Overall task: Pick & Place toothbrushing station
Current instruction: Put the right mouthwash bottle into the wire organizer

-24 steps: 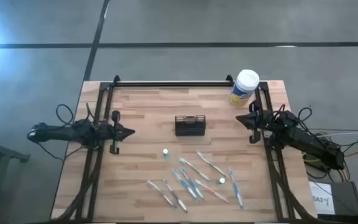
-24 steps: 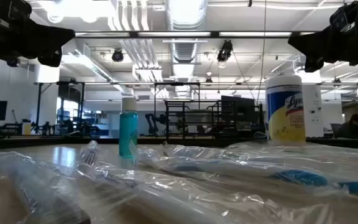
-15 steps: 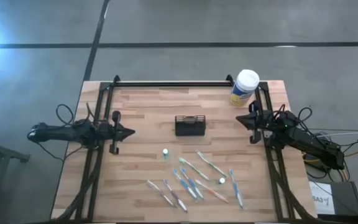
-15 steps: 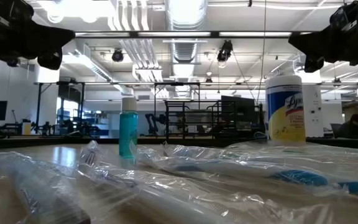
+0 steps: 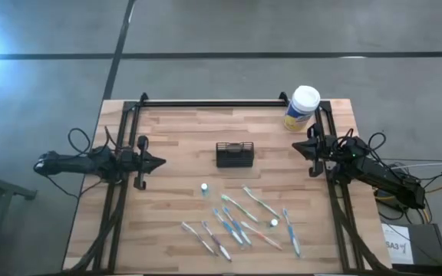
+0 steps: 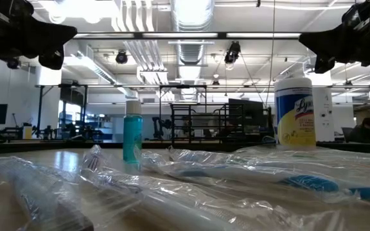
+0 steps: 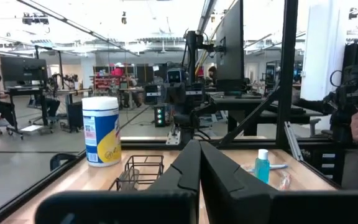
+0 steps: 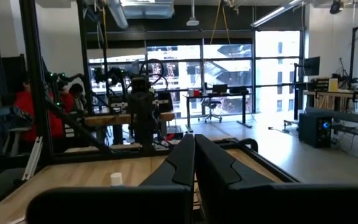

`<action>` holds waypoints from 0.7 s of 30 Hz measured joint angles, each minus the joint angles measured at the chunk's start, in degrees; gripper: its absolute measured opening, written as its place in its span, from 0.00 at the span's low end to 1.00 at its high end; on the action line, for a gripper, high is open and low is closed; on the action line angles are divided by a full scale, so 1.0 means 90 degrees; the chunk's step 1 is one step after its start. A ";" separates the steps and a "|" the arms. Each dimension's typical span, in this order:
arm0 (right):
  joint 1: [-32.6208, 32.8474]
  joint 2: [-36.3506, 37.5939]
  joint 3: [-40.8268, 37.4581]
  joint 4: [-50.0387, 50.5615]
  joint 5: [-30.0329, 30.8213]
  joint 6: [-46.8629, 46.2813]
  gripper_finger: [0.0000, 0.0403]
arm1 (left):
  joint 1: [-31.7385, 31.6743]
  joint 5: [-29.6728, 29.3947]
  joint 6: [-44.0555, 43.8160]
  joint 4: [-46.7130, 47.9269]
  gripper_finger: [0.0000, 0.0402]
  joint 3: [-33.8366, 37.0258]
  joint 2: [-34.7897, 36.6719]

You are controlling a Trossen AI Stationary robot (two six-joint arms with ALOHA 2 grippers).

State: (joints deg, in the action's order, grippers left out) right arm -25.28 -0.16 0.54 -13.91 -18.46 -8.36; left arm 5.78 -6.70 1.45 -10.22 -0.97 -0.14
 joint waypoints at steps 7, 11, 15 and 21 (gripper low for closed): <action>0.0000 -0.0058 0.0000 0.0011 0.0000 0.0089 0.02 | 0.0000 -0.0005 0.0234 -0.0050 0.02 -0.0020 -0.0002; 0.0000 -0.0217 0.0000 0.0311 0.0002 0.0095 0.02 | 0.0000 -0.0013 0.0379 -0.0053 0.02 -0.0011 -0.0002; 0.0000 -0.0437 0.0000 0.0481 0.0002 0.0095 0.02 | 0.0000 -0.0027 0.0220 -0.0049 0.02 0.0036 -0.0005; 0.0002 -0.0711 0.0000 0.0445 0.0054 0.0095 0.02 | -0.0002 -0.0057 -0.0017 -0.0169 0.02 0.0035 -0.0007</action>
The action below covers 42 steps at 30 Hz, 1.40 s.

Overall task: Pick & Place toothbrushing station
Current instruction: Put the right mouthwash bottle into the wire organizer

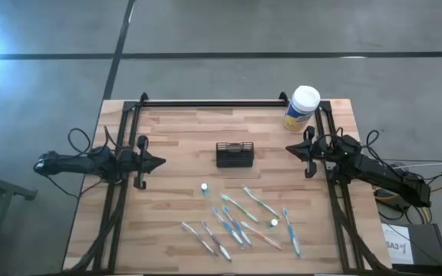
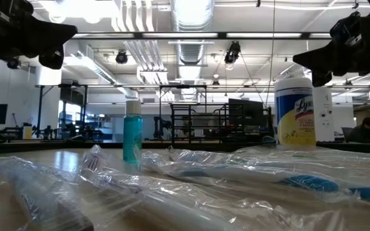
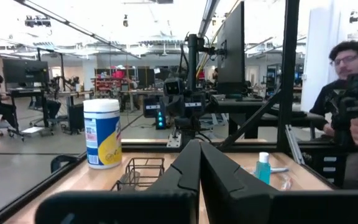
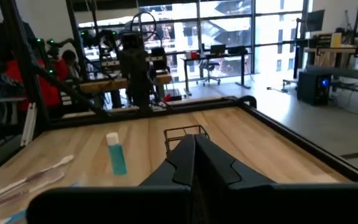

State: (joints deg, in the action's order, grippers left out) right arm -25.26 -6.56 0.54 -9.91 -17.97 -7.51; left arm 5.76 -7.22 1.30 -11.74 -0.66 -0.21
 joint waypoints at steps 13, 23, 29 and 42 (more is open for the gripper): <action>0.0000 -0.0193 0.0393 -0.0340 -0.0344 -0.0465 0.02 | 0.0002 -0.0020 -0.0385 -0.0213 0.02 -0.0059 -0.0002; 0.0030 -0.1398 0.3003 0.1953 -0.0323 0.0246 0.03 | 0.0002 -0.0020 -0.0682 -0.0329 0.02 -0.0059 -0.0002; 0.0215 -0.2349 0.4690 0.3934 -0.0133 0.0830 0.12 | 0.0001 -0.0020 -0.0678 -0.0438 0.02 -0.0059 -0.0002; 0.1774 -0.3709 0.6310 0.6631 0.0530 -0.0044 0.38 | 0.0000 -0.0018 -0.0758 -0.0444 0.02 -0.0001 -0.0007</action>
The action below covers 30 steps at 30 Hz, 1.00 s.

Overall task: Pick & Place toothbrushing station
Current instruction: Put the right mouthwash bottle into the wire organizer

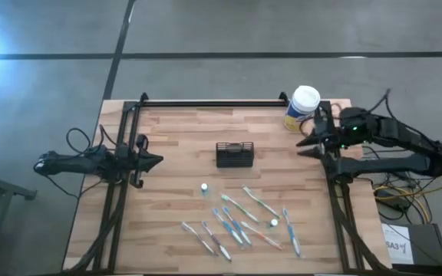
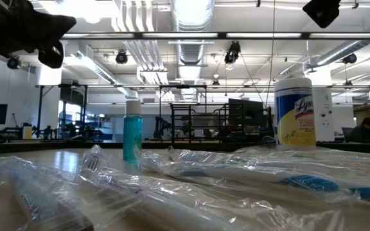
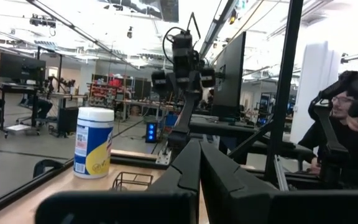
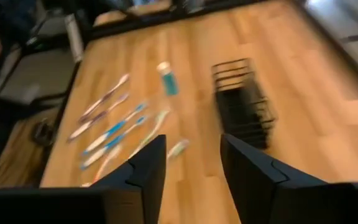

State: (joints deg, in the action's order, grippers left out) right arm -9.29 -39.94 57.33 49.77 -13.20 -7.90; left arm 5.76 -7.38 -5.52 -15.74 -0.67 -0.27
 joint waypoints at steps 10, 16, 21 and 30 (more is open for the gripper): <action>0.2252 -0.1282 0.0038 -0.0416 0.0747 -0.0304 0.43 | 0.0000 0.0002 -0.0115 0.0149 0.02 0.0000 0.0001; 0.3225 -0.2229 0.0048 -0.0625 0.0823 -0.0981 0.43 | 0.0000 0.0002 -0.0211 0.0206 0.02 0.0000 0.0001; 0.3733 -0.3029 0.0058 -0.0861 0.0826 -0.1263 0.43 | 0.0000 0.0005 -0.0211 0.0208 0.02 0.0000 0.0000; 0.4252 -0.4210 0.0403 -0.1059 0.0965 -0.1222 0.43 | 0.0001 0.0003 -0.0235 0.0211 0.02 0.0000 0.0001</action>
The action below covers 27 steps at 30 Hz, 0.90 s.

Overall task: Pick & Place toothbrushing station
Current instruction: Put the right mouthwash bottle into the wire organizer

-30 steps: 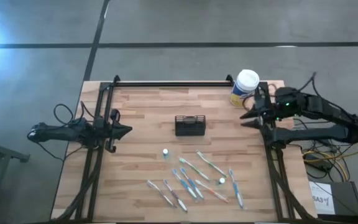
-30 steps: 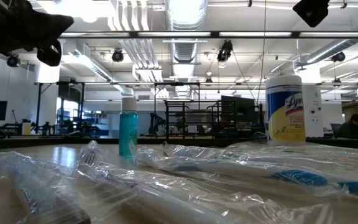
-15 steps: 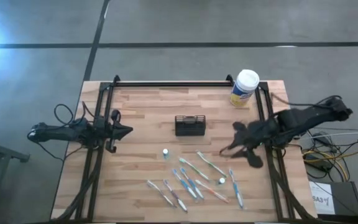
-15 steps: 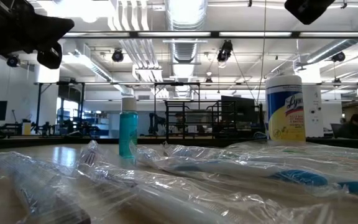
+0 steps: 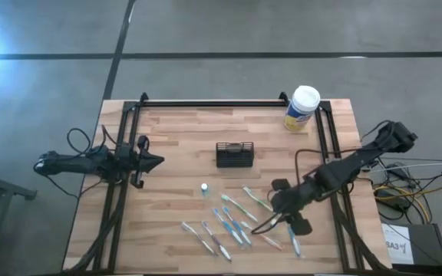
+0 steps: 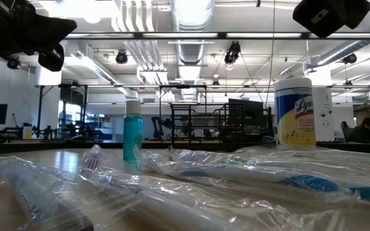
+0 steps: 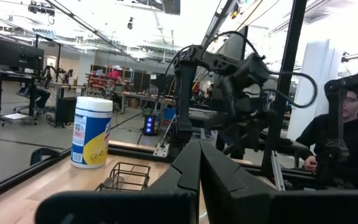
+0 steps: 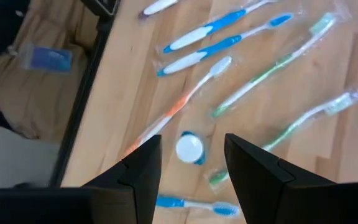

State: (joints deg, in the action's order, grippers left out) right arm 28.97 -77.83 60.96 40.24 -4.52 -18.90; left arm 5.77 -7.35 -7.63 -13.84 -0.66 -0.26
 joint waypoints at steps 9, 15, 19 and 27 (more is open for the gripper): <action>0.0060 -0.0507 0.0347 -0.0014 0.0025 0.0040 0.43 | 0.0001 0.0001 -0.0010 0.0034 0.02 0.0002 -0.0001; 0.0060 -0.0530 0.0324 -0.0040 0.0025 0.0027 0.43 | 0.0001 0.0001 -0.0010 0.0031 0.02 0.0002 -0.0001; 0.0113 -0.0529 0.0209 -0.0033 0.0025 0.0006 0.43 | 0.0000 0.0001 -0.0010 0.0030 0.02 0.0002 0.0000; 0.0306 -0.0546 0.0162 -0.0068 0.0136 0.0027 0.42 | 0.0001 0.0001 -0.0010 0.0024 0.02 0.0002 0.0000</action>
State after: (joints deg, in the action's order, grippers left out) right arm 31.73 -82.74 62.41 39.63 -3.29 -18.65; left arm 5.78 -7.33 -7.73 -13.63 -0.64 -0.26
